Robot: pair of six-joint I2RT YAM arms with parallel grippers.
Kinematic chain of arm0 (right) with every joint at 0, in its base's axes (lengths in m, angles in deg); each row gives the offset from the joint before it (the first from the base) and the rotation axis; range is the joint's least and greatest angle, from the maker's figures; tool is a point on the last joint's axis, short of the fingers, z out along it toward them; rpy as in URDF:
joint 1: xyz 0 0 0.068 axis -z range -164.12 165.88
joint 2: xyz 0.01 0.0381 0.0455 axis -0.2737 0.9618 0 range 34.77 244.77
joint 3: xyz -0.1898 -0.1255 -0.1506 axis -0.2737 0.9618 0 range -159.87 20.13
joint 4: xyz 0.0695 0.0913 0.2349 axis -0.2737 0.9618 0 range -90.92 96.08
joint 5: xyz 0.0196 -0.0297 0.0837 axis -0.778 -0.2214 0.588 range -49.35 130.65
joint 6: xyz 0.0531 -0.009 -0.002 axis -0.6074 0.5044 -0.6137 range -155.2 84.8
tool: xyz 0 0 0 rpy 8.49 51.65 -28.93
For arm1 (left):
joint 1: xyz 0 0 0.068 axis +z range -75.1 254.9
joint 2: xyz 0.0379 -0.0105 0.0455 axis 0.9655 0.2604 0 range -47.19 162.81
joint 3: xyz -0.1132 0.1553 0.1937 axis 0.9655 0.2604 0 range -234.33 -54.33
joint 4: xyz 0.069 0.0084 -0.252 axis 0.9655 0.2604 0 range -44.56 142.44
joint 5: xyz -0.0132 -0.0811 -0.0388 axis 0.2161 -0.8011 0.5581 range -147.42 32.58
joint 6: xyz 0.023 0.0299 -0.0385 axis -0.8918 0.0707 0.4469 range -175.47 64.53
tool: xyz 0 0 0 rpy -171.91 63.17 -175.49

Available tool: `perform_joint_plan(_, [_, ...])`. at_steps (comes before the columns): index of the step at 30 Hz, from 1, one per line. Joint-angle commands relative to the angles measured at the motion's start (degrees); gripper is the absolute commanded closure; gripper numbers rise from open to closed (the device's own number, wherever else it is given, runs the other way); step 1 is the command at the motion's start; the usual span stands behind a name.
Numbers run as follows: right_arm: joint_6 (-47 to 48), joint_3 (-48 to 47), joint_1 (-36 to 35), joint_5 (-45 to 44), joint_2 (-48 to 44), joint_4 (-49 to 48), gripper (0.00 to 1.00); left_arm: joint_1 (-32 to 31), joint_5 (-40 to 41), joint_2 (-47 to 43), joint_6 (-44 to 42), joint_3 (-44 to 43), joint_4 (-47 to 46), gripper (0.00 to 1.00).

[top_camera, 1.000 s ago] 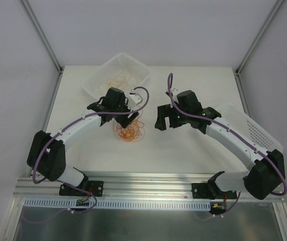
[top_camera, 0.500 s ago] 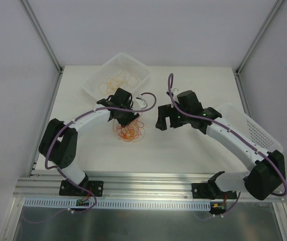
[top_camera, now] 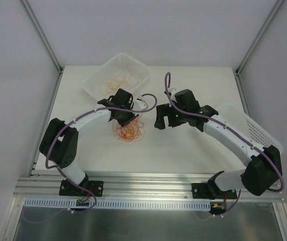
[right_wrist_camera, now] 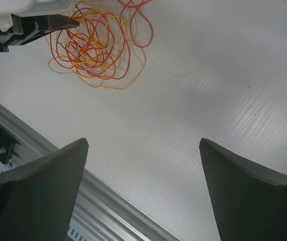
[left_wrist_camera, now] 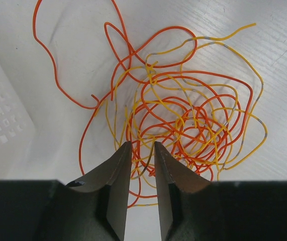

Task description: Untangle the cables

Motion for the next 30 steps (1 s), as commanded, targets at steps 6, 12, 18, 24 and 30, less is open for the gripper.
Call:
perform_joint_plan(6, [-0.3,-2.5,-0.2,2.4,1.1,-2.5,0.02,-0.6,3.5,1.3,0.2,-0.4,1.6,0.91])
perform_joint_plan(12, [-4.3,0.2,-0.2,3.8,1.3,-6.4,0.02,-0.6,0.4,-1.8,6.7,-2.6,2.5,1.0])
perform_joint_plan(18, [-9.7,2.2,-0.1,4.9,3.0,-11.5,0.02,-0.6,-8.5,-8.7,25.3,-5.6,2.4,1.0])
perform_joint_plan(24, [-13.0,2.9,0.5,4.9,4.9,-13.6,0.03,-1.5,-6.0,-13.7,36.0,-6.7,2.4,1.0])
perform_joint_plan(30, [-17.2,4.4,0.4,6.0,7.1,-18.2,0.08,-2.2,-5.5,-18.3,43.5,-7.8,2.4,1.0])
